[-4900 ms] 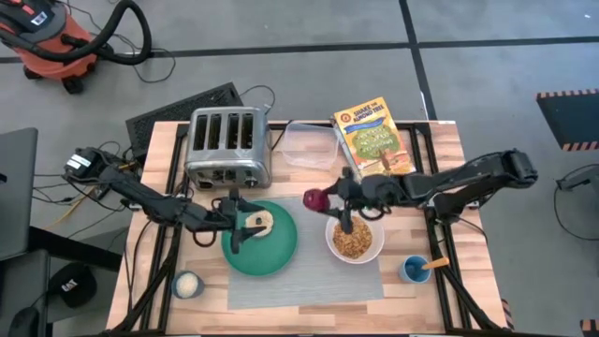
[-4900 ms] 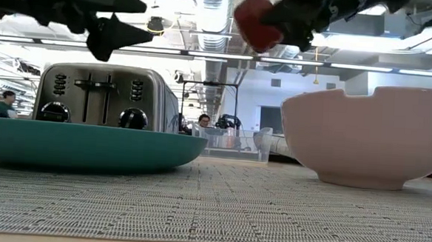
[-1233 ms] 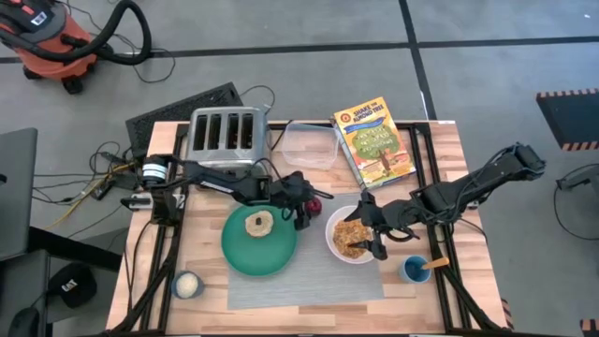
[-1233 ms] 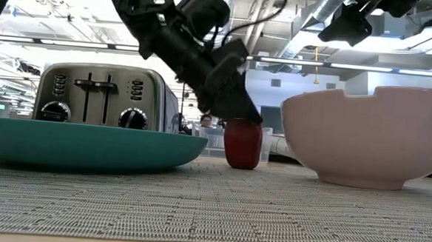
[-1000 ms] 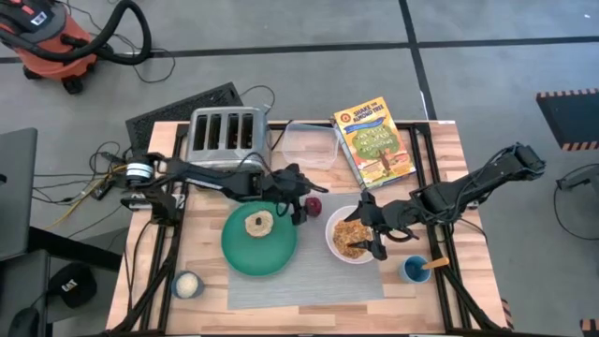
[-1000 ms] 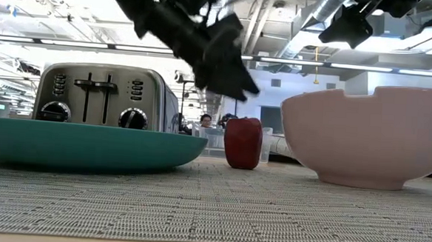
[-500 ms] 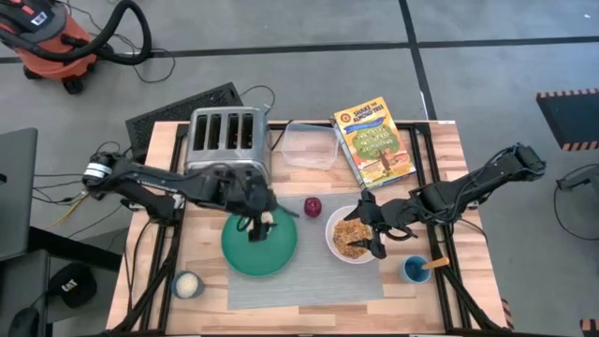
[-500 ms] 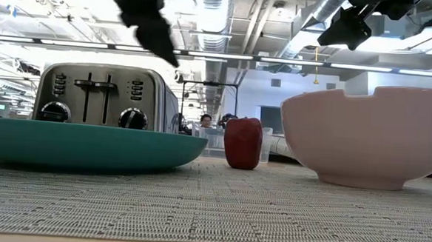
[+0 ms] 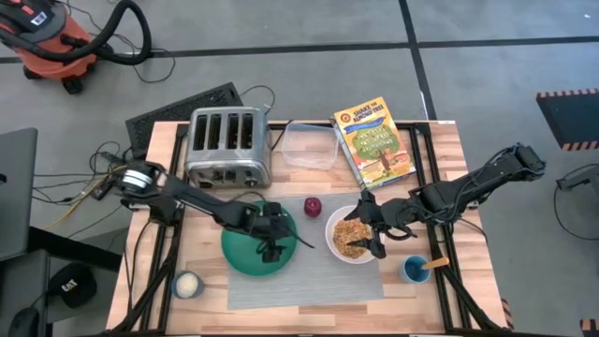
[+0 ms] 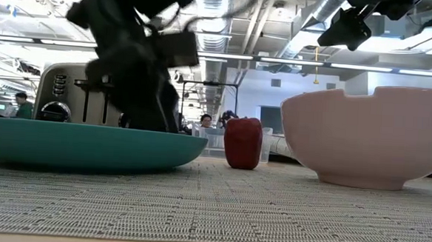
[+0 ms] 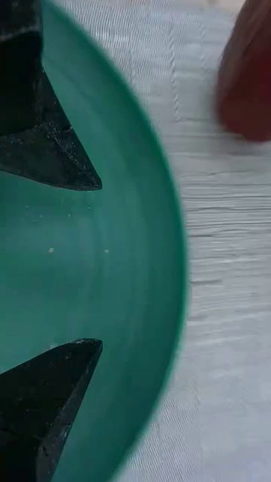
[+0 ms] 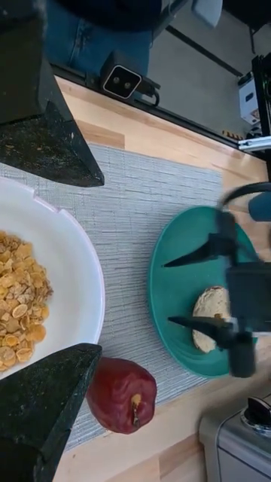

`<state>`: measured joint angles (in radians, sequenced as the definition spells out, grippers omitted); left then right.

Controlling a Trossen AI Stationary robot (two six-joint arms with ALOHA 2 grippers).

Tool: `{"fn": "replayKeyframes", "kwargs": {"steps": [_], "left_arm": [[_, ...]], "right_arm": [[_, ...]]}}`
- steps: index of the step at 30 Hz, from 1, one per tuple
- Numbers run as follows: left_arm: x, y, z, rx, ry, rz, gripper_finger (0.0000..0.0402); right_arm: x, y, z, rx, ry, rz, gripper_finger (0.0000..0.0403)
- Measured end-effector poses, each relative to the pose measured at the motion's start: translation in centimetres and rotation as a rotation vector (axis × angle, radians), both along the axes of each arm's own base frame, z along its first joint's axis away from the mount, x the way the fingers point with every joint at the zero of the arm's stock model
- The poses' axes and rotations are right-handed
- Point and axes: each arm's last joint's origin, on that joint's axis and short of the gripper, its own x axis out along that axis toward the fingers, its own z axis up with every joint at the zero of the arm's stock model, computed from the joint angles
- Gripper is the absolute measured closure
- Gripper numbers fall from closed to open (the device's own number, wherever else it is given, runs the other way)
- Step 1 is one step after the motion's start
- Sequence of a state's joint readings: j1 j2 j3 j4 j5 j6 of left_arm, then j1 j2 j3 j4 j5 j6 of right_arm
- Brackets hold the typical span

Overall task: Arrange a breakfast setting
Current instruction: Adjust the green plate on the gray placemat

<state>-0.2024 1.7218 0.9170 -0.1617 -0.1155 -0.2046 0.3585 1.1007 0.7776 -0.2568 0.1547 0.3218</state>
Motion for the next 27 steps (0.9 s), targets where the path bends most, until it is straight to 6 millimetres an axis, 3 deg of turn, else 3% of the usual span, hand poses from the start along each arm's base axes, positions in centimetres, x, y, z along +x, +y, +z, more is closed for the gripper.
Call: {"fn": "replayKeyframes", "kwargs": {"steps": [5,12,27], "left_arm": [[1.8,-0.3,-1.1,0.011,0.004,-0.013,0.0079],[3.4,-0.6,-0.8,0.007,-0.116,-0.042,0.0079],[4.5,-1.0,-0.3,-0.041,-0.247,-0.068,0.0079]], "right_arm": [[0.0,0.0,0.0,0.003,0.002,0.0,0.002],[0.0,0.0,0.0,0.004,-0.001,0.0,0.002],[0.4,0.0,0.7,0.091,-0.065,-0.043,0.002]]}}
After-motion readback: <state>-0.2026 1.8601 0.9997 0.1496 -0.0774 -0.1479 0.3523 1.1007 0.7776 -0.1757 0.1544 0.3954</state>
